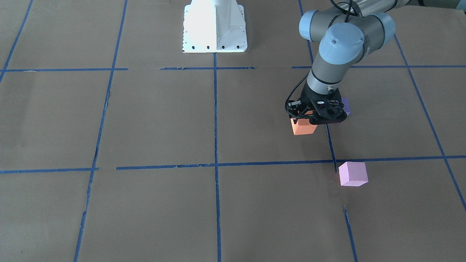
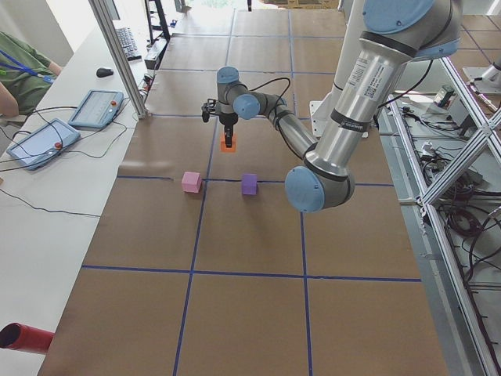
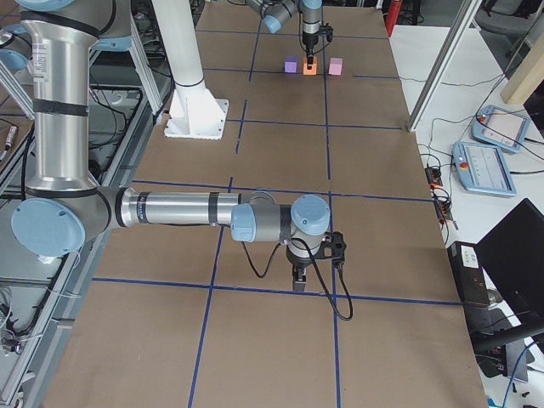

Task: Arrange blocks in a line
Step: 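Lift the orange cube and carry it toward the pink and purple cubes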

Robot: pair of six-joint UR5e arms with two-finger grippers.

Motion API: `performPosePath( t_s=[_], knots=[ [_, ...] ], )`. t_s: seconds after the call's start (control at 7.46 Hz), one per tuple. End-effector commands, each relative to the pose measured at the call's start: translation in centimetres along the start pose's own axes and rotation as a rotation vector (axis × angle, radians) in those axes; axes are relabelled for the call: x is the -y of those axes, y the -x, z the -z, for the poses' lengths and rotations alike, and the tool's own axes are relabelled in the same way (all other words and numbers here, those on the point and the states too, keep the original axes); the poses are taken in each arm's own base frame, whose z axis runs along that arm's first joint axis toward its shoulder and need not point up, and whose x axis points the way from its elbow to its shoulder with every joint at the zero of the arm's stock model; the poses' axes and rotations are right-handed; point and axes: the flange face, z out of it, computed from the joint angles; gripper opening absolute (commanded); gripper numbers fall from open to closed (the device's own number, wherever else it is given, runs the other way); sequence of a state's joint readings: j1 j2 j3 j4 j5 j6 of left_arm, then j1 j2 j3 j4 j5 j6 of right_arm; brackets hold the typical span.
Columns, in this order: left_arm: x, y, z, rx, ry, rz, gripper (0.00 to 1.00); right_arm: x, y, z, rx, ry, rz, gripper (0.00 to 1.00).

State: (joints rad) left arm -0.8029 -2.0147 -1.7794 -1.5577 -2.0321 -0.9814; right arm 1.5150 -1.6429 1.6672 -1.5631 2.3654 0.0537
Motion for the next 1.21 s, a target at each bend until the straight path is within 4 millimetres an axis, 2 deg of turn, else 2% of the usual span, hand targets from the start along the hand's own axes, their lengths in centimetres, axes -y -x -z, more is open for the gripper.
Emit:
performPosePath(
  t_s=[0.0,0.27,0.4,0.67,1.07],
  knots=[
    [3.0,5.1,-0.4,0.037,-0.017,-0.046,0.00,0.0,0.0,0.0,0.000,0.002,0.000,1.00],
    [4.6,6.6,-2.2,0.028,-0.035,-0.065,0.00,0.0,0.0,0.0,0.000,-0.001,0.000,1.00],
    [4.6,7.5,-2.8,0.034,-0.030,-0.061,0.00,0.0,0.0,0.0,0.000,0.001,0.001,1.00],
    [2.7,10.0,-4.5,-0.004,0.045,-0.051,0.00,0.0,0.0,0.0,0.000,0.001,0.001,1.00],
    [2.4,10.9,-5.9,-0.008,0.094,-0.033,0.00,0.0,0.0,0.0,0.000,-0.001,0.000,1.00]
  ],
)
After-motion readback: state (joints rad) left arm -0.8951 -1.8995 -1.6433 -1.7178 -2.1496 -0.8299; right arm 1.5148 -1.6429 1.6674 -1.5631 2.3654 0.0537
